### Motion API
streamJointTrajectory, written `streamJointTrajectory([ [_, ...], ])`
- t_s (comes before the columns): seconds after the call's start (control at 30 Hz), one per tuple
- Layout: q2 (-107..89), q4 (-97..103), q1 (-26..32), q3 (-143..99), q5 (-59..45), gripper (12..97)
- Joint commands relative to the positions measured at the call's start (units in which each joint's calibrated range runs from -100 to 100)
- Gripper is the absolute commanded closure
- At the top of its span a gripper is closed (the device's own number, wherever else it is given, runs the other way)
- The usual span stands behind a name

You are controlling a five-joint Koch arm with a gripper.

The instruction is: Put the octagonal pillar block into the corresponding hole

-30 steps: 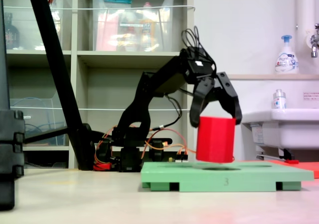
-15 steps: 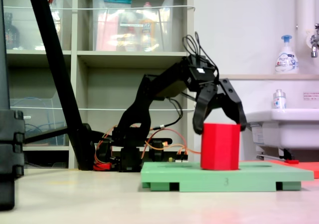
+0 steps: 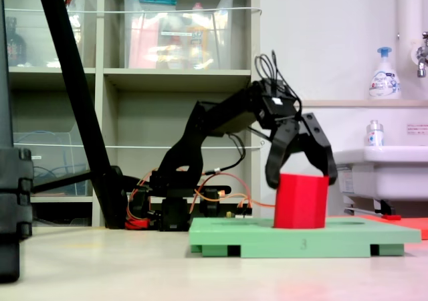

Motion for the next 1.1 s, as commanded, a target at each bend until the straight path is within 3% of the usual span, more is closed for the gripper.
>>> streamJointTrajectory([
  [0.0,-3.15,0.07,0.88,4.39,0.63,64.2],
  [0.57,6.20,-7.15,0.15,4.09,0.63,64.0],
  [0.73,4.95,-13.50,-0.10,4.19,0.73,50.3],
  [0.83,-1.90,-19.38,-0.54,4.19,0.68,23.2],
  [1.07,-25.50,-24.19,-1.56,4.19,-1.27,23.2],
])
